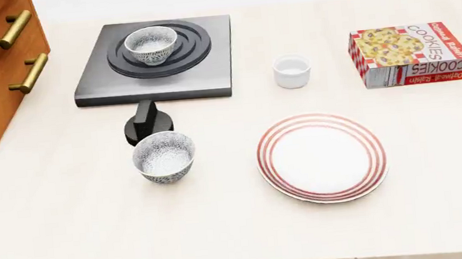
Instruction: Pick the akita bowl on the stove and place it on the plate.
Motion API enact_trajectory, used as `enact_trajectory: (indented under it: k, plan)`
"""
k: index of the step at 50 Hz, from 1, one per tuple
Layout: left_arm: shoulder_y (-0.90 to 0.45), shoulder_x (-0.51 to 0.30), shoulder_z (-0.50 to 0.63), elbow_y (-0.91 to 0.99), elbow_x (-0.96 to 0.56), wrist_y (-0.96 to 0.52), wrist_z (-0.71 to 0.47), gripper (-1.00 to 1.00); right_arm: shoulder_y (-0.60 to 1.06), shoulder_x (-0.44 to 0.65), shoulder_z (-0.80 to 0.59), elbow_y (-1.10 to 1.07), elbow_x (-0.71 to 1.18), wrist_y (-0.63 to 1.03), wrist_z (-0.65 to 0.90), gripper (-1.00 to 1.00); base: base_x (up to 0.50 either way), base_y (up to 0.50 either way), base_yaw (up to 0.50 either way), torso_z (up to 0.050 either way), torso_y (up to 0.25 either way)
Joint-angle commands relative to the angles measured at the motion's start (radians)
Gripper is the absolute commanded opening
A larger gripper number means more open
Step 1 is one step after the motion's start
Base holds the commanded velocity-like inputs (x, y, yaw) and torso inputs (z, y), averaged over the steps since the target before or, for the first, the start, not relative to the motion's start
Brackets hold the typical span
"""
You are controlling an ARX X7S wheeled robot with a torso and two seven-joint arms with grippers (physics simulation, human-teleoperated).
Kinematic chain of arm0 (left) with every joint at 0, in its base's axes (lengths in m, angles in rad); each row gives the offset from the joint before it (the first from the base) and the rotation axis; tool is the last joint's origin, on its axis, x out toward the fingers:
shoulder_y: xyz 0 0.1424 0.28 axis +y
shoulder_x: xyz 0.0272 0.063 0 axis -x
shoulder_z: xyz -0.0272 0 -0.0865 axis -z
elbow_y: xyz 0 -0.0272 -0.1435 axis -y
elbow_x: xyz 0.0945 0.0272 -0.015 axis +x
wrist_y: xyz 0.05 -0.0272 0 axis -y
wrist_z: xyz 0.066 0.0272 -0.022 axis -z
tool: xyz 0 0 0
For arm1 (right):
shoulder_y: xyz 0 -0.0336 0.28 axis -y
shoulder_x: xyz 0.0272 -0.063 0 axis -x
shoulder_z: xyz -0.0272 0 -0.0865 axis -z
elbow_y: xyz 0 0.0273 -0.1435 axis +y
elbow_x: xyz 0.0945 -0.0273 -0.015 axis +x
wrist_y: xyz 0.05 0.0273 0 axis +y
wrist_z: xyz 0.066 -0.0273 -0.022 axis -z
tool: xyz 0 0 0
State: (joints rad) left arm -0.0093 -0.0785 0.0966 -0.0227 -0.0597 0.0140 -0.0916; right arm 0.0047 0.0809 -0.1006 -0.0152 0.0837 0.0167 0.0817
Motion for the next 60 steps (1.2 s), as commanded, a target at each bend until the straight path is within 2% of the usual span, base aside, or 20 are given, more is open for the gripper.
enact_trajectory:
  k: [1, 9, 14, 21, 22, 25, 33, 38, 40, 45, 52, 53, 56, 60]
  plan:
    - [-0.001, -0.013, 0.015, -0.003, -0.015, 0.004, -0.016, 1.0, 0.036, 0.025, -0.051, -0.06, 0.013, 0.068, -0.018, 1.0, 0.0, 0.0, 0.0, 0.0, 0.0]
    - [0.001, -0.022, 0.026, 0.005, -0.024, 0.0, -0.027, 1.0, 0.161, 0.014, -0.082, -0.233, -0.01, 0.245, 0.03, 1.0, 0.0, 0.0, 0.0, 0.0, 0.0]
    - [-0.006, -0.026, 0.03, -0.017, -0.03, 0.015, -0.031, 1.0, 0.335, -0.01, -0.147, -0.366, -0.031, 0.518, 0.046, 1.0, 0.0, 0.0, 0.0, 0.0, 0.0]
    - [-0.007, -0.032, 0.038, -0.011, -0.036, 0.009, -0.04, 1.0, 0.65, -0.055, -0.137, -0.481, 0.005, 0.911, 0.1, 1.0, 0.0, 0.0, 0.0, 0.0, 0.0]
    - [-0.008, -0.033, 0.039, -0.013, -0.038, 0.009, -0.04, 1.0, 0.683, -0.052, -0.13, -0.474, 0.009, 0.915, 0.102, 1.0, 0.0, 0.0, 0.0, 0.0, 0.0]
    - [-0.01, -0.035, 0.042, -0.023, -0.039, 0.019, -0.043, 1.0, 0.86, -0.059, -0.065, -0.467, 0.045, 1.07, 0.121, 1.0, 0.0, 0.0, 0.0, 0.0, 0.0]
    - [-0.004, -0.043, 0.051, -0.001, -0.044, 0.005, -0.053, 1.0, 1.057, -0.016, 0.071, -0.492, 0.113, 1.315, 0.105, 1.0, 0.0, 0.0, 0.0, 0.0, 0.0]
    - [-0.01, -0.045, 0.057, -0.022, -0.045, 0.02, -0.056, 1.0, 1.033, 0.075, 0.101, -0.556, 0.138, 1.423, 0.066, 1.0, 0.0, 0.0, 0.0, 0.0, 0.0]
    - [-0.01, -0.047, 0.059, -0.019, -0.047, 0.017, -0.058, 1.0, 0.977, 0.061, 0.201, -0.591, 0.137, 1.455, 0.074, 1.0, 0.0, 0.0, 0.0, 0.0, 0.0]
    - [-0.007, -0.052, 0.066, -0.004, -0.047, 0.006, -0.063, 1.0, 0.802, 0.031, 0.311, -0.675, 0.147, 1.39, 0.06, 1.0, 0.0, 0.0, 0.0, 0.0, 0.0]
    - [-0.01, -0.056, 0.072, -0.012, -0.05, 0.014, -0.069, 1.0, 0.658, 0.085, 0.26, -0.704, 0.158, 1.341, 0.023, 1.0, 0.0, 0.0, 0.0, 0.0, 0.0]
    - [-0.01, -0.057, 0.073, -0.012, -0.051, 0.013, -0.069, 1.0, 0.673, 0.056, 0.304, -0.703, 0.17, 1.378, 0.024, 1.0, 0.0, 0.0, 0.0, 0.0, 0.0]
    - [-0.008, -0.059, 0.075, -0.002, -0.053, 0.008, -0.073, 1.0, 0.674, 0.059, 0.298, -0.716, 0.174, 1.375, 0.023, 1.0, 0.0, 0.0, 0.0, 0.0, 0.0]
    - [-0.012, -0.059, 0.077, -0.023, -0.057, 0.025, -0.073, 1.0, 0.647, 0.095, 0.214, -0.723, 0.166, 1.324, 0.02, 1.0, 0.0, 0.0, 0.0, 0.0, 0.0]
